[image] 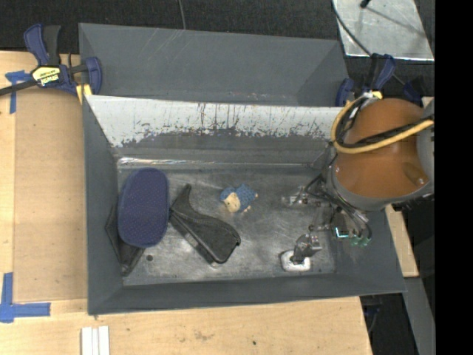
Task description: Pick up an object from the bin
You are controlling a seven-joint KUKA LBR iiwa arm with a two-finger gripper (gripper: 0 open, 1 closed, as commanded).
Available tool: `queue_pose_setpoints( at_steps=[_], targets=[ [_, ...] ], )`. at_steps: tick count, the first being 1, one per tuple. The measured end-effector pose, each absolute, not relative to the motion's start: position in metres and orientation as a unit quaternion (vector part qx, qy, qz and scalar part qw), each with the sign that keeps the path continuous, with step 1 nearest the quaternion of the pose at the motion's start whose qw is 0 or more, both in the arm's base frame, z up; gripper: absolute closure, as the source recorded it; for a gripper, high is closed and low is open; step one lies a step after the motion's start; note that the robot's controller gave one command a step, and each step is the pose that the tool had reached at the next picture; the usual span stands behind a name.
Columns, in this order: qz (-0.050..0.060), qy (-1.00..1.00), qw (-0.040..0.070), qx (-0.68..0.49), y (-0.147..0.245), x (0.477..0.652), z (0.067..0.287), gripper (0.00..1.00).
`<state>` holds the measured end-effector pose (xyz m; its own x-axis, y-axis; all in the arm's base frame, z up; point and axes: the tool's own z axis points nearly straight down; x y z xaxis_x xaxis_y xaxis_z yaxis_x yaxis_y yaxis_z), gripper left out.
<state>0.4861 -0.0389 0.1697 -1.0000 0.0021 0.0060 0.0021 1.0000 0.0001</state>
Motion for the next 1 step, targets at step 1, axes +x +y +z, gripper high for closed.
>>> queue_pose_setpoints(
  at_steps=[1],
  targets=[
    [0.003, -0.997, -0.010, 0.081, 0.0147, 0.5361, 0.0929, 0.00]
  ],
)
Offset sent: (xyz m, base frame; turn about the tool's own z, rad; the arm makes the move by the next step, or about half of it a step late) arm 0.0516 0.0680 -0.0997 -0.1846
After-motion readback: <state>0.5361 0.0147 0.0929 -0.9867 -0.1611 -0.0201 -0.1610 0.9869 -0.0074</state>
